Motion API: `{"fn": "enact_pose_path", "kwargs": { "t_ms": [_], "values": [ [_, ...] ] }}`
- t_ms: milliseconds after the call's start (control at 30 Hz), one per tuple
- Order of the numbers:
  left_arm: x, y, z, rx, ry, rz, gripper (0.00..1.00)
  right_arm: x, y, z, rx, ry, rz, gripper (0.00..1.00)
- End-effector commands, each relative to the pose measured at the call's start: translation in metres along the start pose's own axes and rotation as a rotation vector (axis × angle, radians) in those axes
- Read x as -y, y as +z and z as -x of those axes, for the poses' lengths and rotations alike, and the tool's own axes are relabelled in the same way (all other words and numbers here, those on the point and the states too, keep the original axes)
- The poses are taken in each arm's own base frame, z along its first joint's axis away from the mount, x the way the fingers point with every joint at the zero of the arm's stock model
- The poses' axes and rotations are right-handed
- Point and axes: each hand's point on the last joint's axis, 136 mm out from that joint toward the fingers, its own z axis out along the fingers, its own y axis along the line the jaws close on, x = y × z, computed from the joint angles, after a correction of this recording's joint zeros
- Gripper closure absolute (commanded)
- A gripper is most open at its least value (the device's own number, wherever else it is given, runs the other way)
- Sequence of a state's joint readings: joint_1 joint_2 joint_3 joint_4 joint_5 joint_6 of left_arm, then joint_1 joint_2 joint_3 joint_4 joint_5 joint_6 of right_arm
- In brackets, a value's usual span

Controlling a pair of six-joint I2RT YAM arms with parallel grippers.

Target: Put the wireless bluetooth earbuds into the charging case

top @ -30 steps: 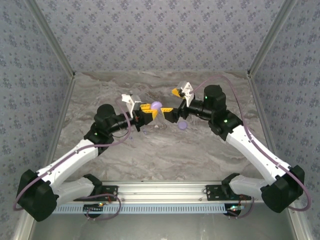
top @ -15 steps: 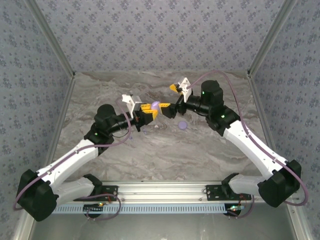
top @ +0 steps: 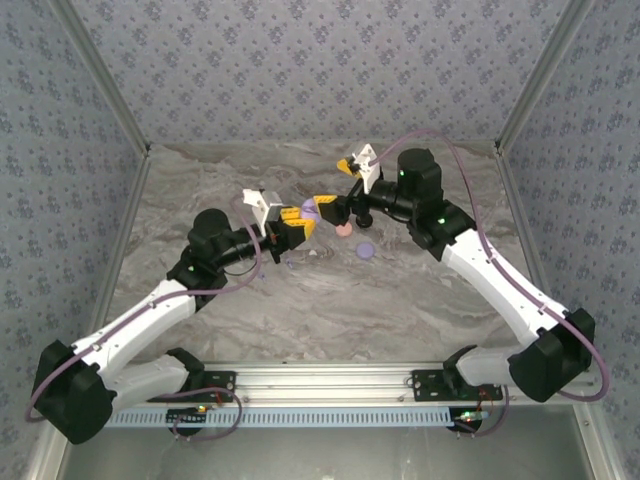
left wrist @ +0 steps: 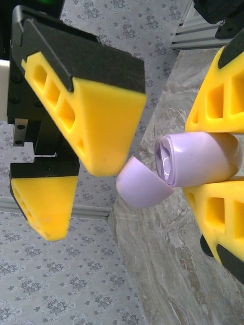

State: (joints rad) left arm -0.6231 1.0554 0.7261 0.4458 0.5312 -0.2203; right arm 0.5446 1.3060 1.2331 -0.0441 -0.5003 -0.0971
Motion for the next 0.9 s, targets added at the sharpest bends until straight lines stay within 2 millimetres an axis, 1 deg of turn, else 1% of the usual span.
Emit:
{"fn": "enact_pose_path", "kwargs": {
  "t_ms": [0,367,433,533,600,667,767,800,833,867],
  "values": [
    [0.015,-0.004,0.02,0.055,0.06,-0.045,0.99,0.007,0.001,0.003,-0.016,0.003,-0.019,0.0],
    [0.014,-0.006,0.021,0.057,0.067,-0.034,0.98,0.011,0.004,0.004,-0.031,0.025,-0.01,0.0],
    [0.012,-0.006,0.02,0.053,0.067,-0.023,0.98,0.012,0.002,0.006,-0.023,0.03,-0.012,0.0],
    [0.005,-0.009,0.016,0.05,0.069,0.024,0.98,0.016,-0.007,0.015,0.012,0.046,-0.032,0.0],
    [-0.004,-0.012,0.014,0.051,0.07,0.082,0.98,0.023,-0.015,0.018,0.033,0.073,-0.057,0.0],
    [-0.015,-0.019,0.01,0.05,0.07,0.161,0.99,0.037,-0.023,0.02,0.063,0.14,-0.127,0.0],
    [-0.033,-0.031,0.004,0.048,0.073,0.28,0.99,0.06,-0.036,0.013,0.092,0.279,-0.24,0.0],
    [-0.036,-0.034,0.001,0.046,0.073,0.307,0.98,0.067,-0.04,0.014,0.105,0.314,-0.273,0.0],
    [-0.04,-0.038,0.0,0.042,0.074,0.34,0.99,0.073,-0.039,-0.007,0.074,0.366,-0.296,0.0],
    [-0.045,-0.043,-0.002,0.039,0.074,0.373,0.98,0.076,-0.038,-0.013,0.062,0.389,-0.296,0.0]
  ]
}}
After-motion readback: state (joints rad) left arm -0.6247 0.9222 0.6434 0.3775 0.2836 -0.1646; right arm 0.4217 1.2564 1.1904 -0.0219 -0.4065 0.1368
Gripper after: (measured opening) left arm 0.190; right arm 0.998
